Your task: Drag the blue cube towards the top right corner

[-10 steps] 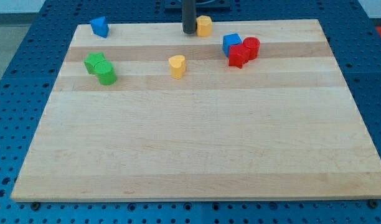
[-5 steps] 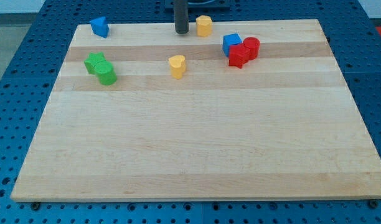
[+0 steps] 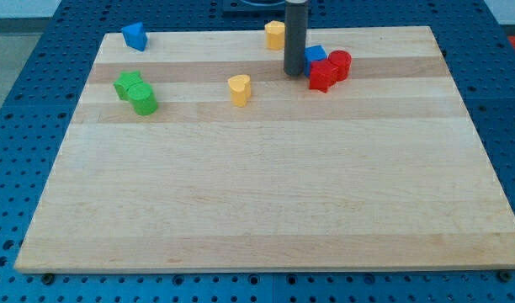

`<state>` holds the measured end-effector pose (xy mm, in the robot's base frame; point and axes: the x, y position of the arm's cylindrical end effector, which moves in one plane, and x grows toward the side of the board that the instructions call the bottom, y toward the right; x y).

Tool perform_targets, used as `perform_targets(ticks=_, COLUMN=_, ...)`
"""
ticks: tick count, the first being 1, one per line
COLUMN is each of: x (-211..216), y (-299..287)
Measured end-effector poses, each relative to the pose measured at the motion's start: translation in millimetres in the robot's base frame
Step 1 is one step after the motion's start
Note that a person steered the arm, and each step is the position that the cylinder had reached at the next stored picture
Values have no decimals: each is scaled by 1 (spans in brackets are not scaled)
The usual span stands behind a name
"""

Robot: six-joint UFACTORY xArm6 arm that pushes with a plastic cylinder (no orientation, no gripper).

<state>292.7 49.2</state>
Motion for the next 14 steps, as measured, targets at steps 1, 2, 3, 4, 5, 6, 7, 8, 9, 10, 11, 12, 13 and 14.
perform_targets(ticks=1, x=-7, y=23)
perform_targets(ticks=2, x=-11, y=52)
perform_targets(ticks=3, x=-23, y=73)
perform_targets(ticks=4, x=-49, y=75)
perform_targets(ticks=5, x=-69, y=75)
perform_targets(ticks=6, x=-69, y=90)
perform_targets(ticks=7, x=-69, y=108)
perform_targets(ticks=8, x=-64, y=85)
perform_targets(ticks=9, x=-34, y=73)
perform_targets(ticks=10, x=-12, y=92)
perform_targets(ticks=11, x=-14, y=100)
perform_targets(ticks=12, x=-31, y=100)
perform_targets(ticks=13, x=-35, y=104)
perform_targets(ticks=14, x=-35, y=115)
